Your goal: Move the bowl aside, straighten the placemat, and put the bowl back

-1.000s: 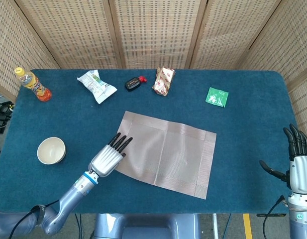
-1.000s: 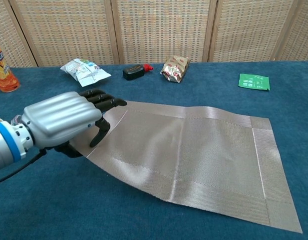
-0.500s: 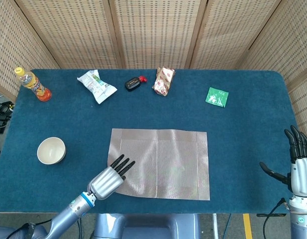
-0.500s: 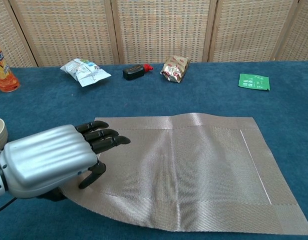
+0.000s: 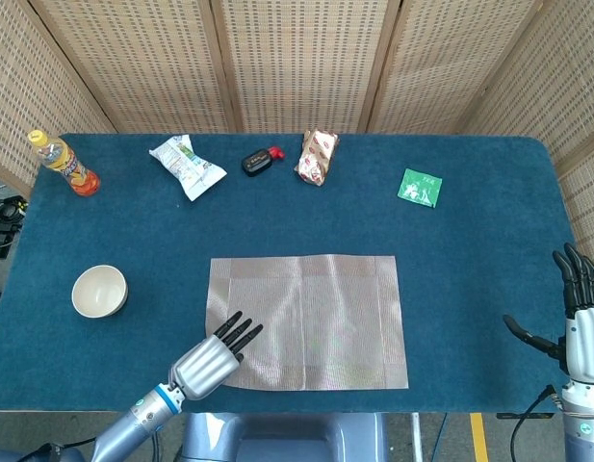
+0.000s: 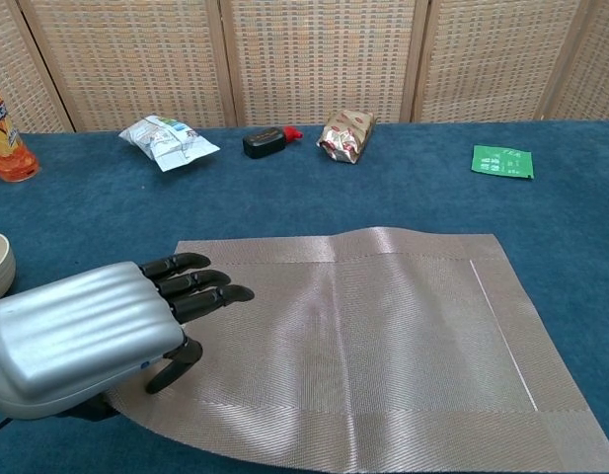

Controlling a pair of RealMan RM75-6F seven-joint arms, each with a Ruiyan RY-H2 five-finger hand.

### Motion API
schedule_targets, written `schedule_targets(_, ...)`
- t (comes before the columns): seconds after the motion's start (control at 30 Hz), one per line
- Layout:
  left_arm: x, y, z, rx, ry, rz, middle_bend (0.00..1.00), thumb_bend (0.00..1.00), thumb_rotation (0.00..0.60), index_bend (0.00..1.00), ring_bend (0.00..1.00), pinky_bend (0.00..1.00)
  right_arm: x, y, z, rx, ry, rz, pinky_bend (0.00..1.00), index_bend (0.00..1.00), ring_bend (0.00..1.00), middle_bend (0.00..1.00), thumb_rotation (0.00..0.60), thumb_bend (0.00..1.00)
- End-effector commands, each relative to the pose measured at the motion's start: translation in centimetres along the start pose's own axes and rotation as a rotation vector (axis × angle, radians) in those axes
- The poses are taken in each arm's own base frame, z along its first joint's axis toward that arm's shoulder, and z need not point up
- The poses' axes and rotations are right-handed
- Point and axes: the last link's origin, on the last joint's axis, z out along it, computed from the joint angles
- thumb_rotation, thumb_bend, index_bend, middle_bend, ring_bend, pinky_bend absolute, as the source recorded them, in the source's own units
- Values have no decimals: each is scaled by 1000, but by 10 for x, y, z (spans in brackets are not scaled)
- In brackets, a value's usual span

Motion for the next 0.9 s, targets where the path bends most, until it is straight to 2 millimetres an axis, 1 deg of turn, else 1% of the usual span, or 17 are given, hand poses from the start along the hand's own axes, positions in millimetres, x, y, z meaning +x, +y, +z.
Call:
schedule_targets(0.03,-1,-6,-7,18,-8,-9,0,234,600,94,0,0,-1,0,0,2,-2,-1,0,33,0,0,600,164)
schedule_targets(0.07,0,-8,-9,25,-5,-13,0,211,600,60,0,0,-1,-1,0,5,-1,-1,0,33,0,0,600,164)
schedule_targets(0.13,1,-14,-15,41,5,-18,0,193,600,39,0,0,-1,-1,0,13,3,-1,0,33,0,0,600,164)
schedule_targets(0.23,2,-22,-30,69,22,-41,0,189,600,36,0,0,-3,-2,-1,19,2,-6,0,33,0,0,600,164)
schedule_targets(0.47,8,-30,-66,97,85,-126,0,189,600,44,0,0,-7,-5,-3,33,-14,-22,0,34,0,0,600,163)
schedule_targets(0.53,9,-35,-77,120,109,-145,0,189,600,53,0,0,-8,-6,-5,37,-19,-25,0,33,0,0,600,164)
schedule_targets(0.63,8,-48,-93,170,130,-169,0,188,600,65,0,0,-10,-9,-8,46,-27,-35,0,33,0,0,600,164)
schedule_targets(0.8,0,-82,-120,276,127,-192,0,189,600,89,0,0,-13,-12,-10,57,-38,-43,0,33,0,0,600,164)
schedule_targets(0.9,-6,-97,-128,325,111,-190,0,188,600,90,0,0,-14,-13,-12,61,-43,-46,0,33,0,0,600,164)
